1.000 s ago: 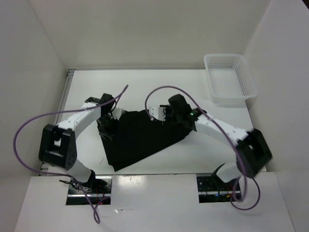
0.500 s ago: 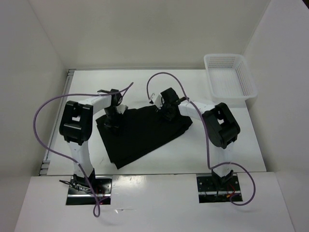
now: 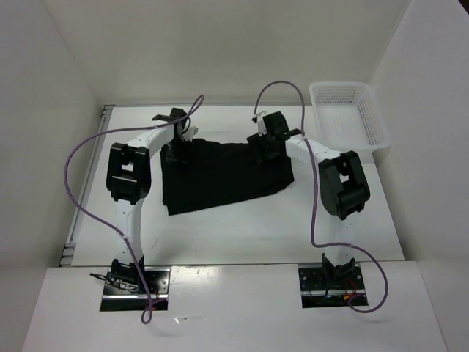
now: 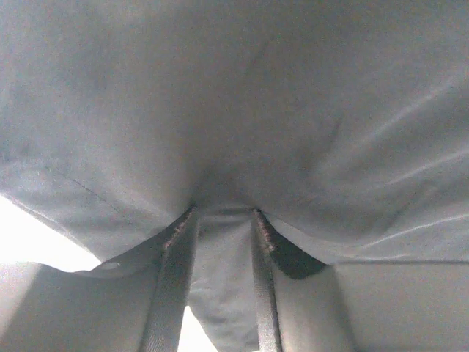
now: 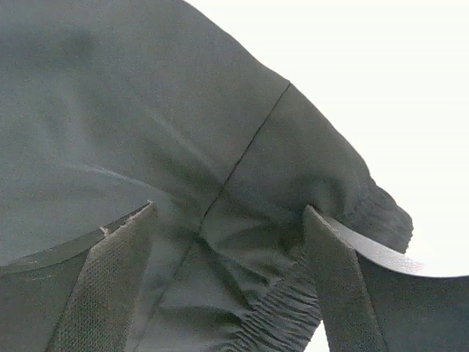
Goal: Fold and stack the shorts
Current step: Fold the shorts
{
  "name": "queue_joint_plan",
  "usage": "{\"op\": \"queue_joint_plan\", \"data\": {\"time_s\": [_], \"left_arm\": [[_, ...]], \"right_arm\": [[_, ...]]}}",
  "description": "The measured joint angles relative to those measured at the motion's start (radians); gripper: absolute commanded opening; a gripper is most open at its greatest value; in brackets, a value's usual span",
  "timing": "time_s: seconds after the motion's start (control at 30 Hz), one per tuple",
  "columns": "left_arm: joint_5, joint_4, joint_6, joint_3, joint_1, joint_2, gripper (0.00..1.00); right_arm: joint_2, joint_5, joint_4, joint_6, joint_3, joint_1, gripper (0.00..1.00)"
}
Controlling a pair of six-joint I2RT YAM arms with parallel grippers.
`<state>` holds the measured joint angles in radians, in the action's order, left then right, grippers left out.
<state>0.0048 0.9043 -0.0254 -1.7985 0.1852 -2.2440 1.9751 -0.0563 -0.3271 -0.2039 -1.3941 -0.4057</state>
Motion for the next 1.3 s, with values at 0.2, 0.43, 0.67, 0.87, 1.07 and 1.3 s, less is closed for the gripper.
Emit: {"op": "queue_joint_plan", "data": {"time_s": [0.2, 0.43, 0.67, 0.87, 1.07, 1.3], "left_arm": [[0.028, -0.167, 0.004, 0.024, 0.026, 0.021, 0.54], [0.04, -0.239, 0.016, 0.194, 0.034, 0.143, 0.59], [0.018, -0.263, 0.021, 0.337, 0.034, 0.237, 0.6], [-0.01, -0.275, 0.021, 0.364, 0.034, 0.237, 0.6], [-0.019, -0.306, 0.021, 0.398, 0.034, 0.253, 0.6], [-0.029, -0.323, 0.021, 0.417, 0.034, 0.266, 0.6]], "right_arm": [[-0.1, 0.134, -0.08, 0.275, -0.055, 0.156, 0.94], [-0.232, 0.183, -0.134, 0.379, 0.222, 0.218, 1.0], [-0.235, 0.219, -0.135, 0.426, 0.338, 0.201, 1.0], [-0.233, 0.209, -0.068, 0.431, 0.354, 0.201, 0.82], [-0.246, 0.191, 0.001, 0.423, 0.396, 0.201, 0.69], [-0.287, 0.159, 0.034, 0.401, 0.438, 0.203, 0.9]]}}
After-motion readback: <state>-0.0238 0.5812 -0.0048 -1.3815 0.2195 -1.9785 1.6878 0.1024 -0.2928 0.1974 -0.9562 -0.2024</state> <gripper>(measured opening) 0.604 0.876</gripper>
